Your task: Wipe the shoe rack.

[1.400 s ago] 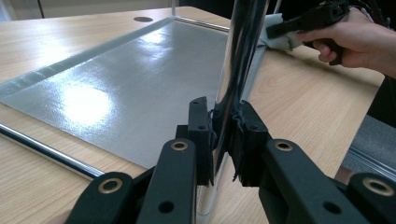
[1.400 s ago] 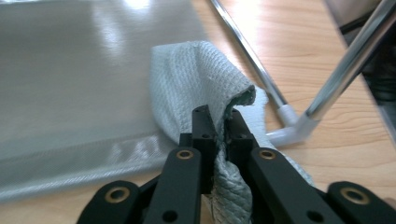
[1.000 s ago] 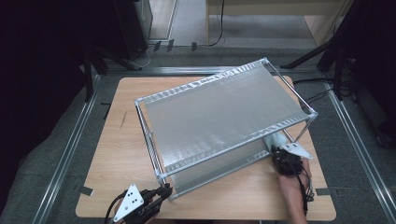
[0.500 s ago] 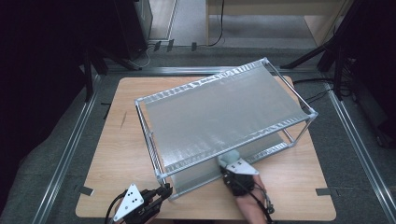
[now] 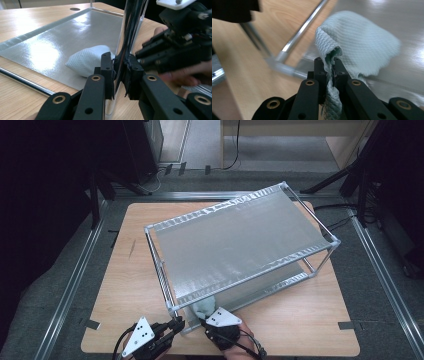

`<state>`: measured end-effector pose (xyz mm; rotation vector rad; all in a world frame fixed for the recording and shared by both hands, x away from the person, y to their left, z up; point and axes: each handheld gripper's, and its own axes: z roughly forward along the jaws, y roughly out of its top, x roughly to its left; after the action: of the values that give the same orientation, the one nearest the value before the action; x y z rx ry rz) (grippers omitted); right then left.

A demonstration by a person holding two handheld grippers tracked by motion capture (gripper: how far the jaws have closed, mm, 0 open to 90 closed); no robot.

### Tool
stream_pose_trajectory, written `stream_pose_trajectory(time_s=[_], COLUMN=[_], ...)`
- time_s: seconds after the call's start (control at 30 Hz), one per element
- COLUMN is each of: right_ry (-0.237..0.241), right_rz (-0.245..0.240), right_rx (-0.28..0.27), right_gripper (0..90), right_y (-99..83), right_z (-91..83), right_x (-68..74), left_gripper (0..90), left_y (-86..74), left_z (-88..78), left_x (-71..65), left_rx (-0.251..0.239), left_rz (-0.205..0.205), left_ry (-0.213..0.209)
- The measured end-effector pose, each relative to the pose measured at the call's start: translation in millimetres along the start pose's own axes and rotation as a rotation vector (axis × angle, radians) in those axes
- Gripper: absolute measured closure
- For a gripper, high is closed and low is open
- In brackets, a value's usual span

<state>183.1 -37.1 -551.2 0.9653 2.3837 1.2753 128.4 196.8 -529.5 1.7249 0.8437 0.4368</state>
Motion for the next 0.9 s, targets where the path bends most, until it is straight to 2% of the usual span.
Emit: stream_pose_trajectory(time_s=[0.07,0.1,0.17,0.23,0.37,0.47,0.57,0.63,0.73,0.8,0.83,0.9], right_ry=[-0.052,-0.07,-0.152,-0.187,-0.29,-0.389,-0.477,-0.561,-0.693,-0.753,-0.766,-0.739], right_rz=[-0.01,0.001,-0.027,0.015,0.068,0.11,0.194,0.229,0.257,0.282,0.297,0.314], right_rx=[0.009,0.012,0.03,0.032,0.042,0.047,0.032,0.026,0.035,0.031,0.03,0.026], right_gripper=[85.3,85.2,85.2,85.3,85.3,85.4,85.3,85.2,84.7,85.6,86.6,87.3], right_y=[-0.8,-1.3,-4.4,-7.2,-12.0,-16.6,-23.7,-28.0,-31.6,-34.5,-36.4,-39.1], right_z=[-5.8,-8.9,-14.9,-22.2,-37.3,-50.8,-65.8,-75.5,-85.8,-91.3,-92.9,-92.3], right_x=[-12.5,-20.9,-38.6,-59.6,-98.7,-130.9,-168.2,-189.1,-208.6,-216.3,-218.8,-218.7], left_gripper=[80.3,80.3,80.3,80.3,80.3,80.3,80.3,80.3,80.3,80.3,80.3,80.3], left_y=[-0.1,-0.2,-0.1,0.0,0.1,0.1,0.1,0.1,0.0,0.0,0.0,0.1], left_z=[-0.1,0.0,0.0,0.0,0.3,0.3,0.1,-0.1,-0.2,0.0,0.1,0.3], left_x=[0.1,0.2,0.3,0.2,0.4,0.5,0.7,0.9,1.2,1.4,1.4,1.3], left_rx=[0.0,-0.001,0.0,0.0,-0.001,-0.001,-0.001,0.001,0.001,-0.001,-0.001,-0.001], left_rz=[0.002,0.002,0.003,0.003,0.001,-0.001,0.002,0.003,0.004,0.003,0.001,0.0], left_ry=[0.0,-0.001,-0.002,-0.001,0.002,0.001,0.0,0.0,0.0,0.001,0.001,0.002])
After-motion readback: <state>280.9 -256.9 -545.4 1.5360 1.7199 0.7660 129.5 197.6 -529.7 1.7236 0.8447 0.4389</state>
